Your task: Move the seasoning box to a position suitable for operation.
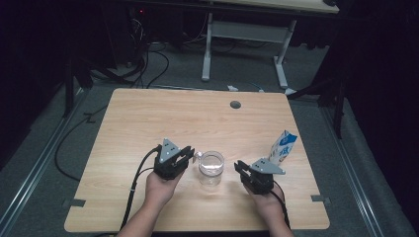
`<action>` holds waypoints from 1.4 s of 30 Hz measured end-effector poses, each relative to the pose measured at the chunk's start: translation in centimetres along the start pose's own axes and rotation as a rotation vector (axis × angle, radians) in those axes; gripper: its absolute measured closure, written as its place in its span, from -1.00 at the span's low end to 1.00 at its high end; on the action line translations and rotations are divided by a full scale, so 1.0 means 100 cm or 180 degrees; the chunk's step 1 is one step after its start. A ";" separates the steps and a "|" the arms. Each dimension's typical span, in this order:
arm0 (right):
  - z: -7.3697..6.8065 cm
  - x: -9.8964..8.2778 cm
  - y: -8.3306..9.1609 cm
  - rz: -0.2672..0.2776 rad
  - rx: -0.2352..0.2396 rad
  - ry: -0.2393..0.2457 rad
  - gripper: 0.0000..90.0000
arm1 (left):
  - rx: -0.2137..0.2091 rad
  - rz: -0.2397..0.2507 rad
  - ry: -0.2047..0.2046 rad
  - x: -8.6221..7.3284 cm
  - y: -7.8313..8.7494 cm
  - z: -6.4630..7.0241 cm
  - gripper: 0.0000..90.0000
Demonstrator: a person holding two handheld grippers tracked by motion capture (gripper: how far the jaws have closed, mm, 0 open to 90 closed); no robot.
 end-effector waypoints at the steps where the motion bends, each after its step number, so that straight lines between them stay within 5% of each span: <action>1: 0.000 0.000 0.000 -0.0007 0.0003 -0.0005 0.74 | -0.0005 0.0003 0.0010 0.000 0.000 0.000 0.81; 7: -0.004 0.001 0.000 -0.0037 0.0047 0.0021 0.73 | -0.0054 -0.0059 -0.0030 0.005 -0.008 0.006 0.91; 21: -0.011 0.008 0.001 0.0009 0.0117 0.0048 0.87 | 0.0093 -0.0080 -0.0202 0.004 -0.019 0.014 1.00; 42: -0.017 0.011 0.003 0.0037 0.0128 0.0096 0.97 | 0.0086 0.0000 -0.0146 0.000 -0.018 0.011 1.00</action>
Point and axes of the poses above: each handheld gripper's, and its own axes: y roughly backward along the jaws, x roughly out of its top, z roughly to its right, the point moved 4 cm from there along -y, roughly forward along the jaws, and after that the axes turned 3 degrees about -x, right-handed, at the moved point
